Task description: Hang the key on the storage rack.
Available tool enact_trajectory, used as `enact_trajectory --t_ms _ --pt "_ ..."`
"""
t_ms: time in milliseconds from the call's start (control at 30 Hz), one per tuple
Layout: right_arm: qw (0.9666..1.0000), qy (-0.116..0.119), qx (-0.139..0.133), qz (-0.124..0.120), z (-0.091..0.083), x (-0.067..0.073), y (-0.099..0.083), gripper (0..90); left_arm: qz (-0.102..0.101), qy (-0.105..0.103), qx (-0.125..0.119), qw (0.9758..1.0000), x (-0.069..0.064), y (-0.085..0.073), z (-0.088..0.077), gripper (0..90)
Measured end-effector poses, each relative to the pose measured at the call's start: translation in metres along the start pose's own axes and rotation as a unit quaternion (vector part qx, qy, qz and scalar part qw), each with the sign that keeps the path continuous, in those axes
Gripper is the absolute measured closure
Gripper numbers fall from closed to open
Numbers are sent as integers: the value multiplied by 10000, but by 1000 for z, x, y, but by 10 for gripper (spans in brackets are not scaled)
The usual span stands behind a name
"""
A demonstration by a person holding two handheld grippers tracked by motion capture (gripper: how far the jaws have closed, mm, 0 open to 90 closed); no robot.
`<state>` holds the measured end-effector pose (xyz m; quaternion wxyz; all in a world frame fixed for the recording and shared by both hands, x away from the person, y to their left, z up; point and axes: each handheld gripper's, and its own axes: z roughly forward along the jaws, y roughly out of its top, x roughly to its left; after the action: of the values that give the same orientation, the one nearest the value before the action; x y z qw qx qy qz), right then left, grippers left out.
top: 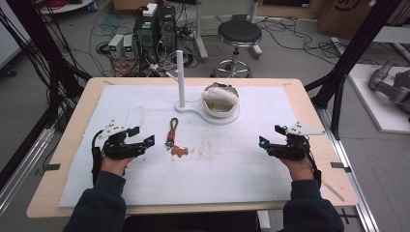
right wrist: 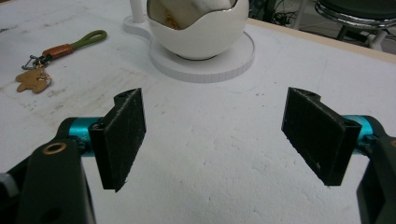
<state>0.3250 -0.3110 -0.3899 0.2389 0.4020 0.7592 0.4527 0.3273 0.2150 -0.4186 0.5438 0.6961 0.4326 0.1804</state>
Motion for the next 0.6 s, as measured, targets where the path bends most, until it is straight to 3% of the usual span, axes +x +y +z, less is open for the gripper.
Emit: enact_trajectory --t_ms 333,533,600 --pt "10000 -4 88 -41 1 2 -3 225 -46 25 102 9999 -6 -1 8 219" --pt "10000 7 -13 -6 -3 2 -5 229 7 35 189 9998 -14 3 22 271" --pt "10000 -9 -54 19 -5 2 -5 229 44 35 317 9995 -18 4 30 283"
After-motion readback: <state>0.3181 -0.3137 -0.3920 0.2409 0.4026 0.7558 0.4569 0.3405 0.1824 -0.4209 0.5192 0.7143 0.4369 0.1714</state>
